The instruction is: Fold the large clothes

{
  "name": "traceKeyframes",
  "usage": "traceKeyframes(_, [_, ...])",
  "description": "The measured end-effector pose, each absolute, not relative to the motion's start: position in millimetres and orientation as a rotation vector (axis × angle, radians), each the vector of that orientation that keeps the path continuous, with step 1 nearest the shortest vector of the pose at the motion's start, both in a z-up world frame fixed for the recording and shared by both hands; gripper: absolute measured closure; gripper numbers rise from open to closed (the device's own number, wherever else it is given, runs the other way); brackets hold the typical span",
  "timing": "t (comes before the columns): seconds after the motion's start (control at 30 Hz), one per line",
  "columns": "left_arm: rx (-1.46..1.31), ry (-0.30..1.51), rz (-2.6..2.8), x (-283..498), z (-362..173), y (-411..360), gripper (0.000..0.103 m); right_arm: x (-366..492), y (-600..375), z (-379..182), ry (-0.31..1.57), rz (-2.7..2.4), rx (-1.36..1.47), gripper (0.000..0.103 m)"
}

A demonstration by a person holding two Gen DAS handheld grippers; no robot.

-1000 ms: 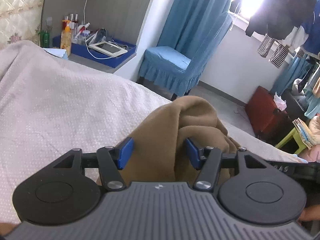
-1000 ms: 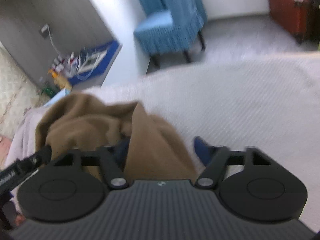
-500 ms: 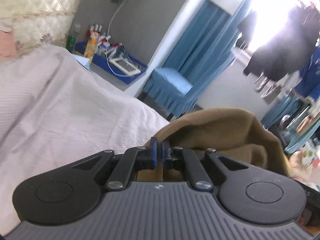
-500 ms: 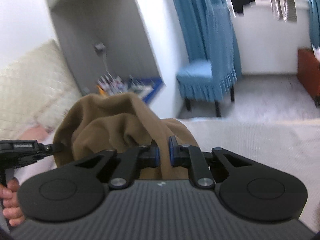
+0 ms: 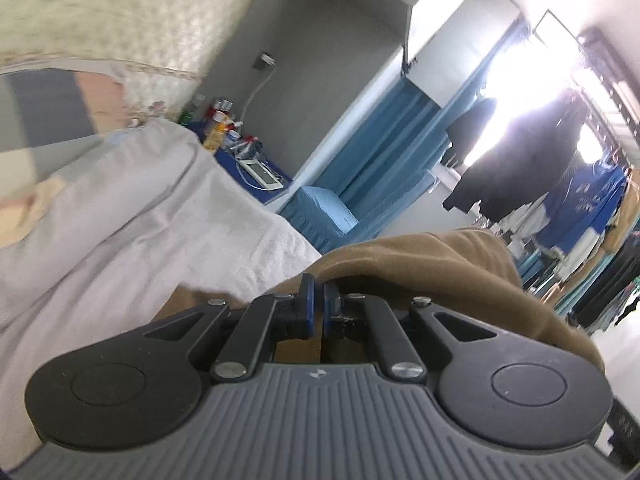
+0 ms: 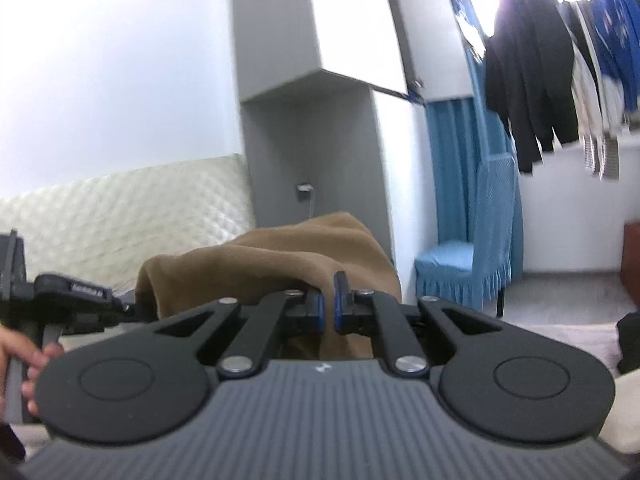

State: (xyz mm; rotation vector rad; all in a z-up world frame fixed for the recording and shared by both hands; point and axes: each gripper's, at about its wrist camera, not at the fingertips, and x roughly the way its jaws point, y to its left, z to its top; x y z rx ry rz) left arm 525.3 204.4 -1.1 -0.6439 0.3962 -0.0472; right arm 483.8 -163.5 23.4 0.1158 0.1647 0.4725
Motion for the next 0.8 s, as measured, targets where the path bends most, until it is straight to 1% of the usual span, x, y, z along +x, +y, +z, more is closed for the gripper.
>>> traceKeyframes(0.17, [-0.724,0.419,0.019,430,-34,215,0.098,394,-159,1,0.162,0.513,0.050,0.095])
traceKeyframes(0.33, [-0.733,0.494,0.097,377,-87,217,0.098,350,-149,-49,0.304,0.542,0.041,0.095])
traceKeyframes(0.53, [-0.704,0.550,0.144,360,-144,210,0.098,344,-139,-99,0.464,0.551,0.052,0.095])
traceKeyframes(0.63, [-0.677,0.597,0.162,367,-169,209,0.098,340,-131,-124,0.558,0.549,0.023,0.094])
traceKeyframes(0.73, [-0.713,0.645,0.168,380,-188,218,0.098,361,-123,-143,0.664,0.533,-0.011,0.094])
traceKeyframes(0.8, [-0.687,0.674,0.185,390,-195,222,0.098,369,-118,-153,0.705,0.535,-0.007,0.094])
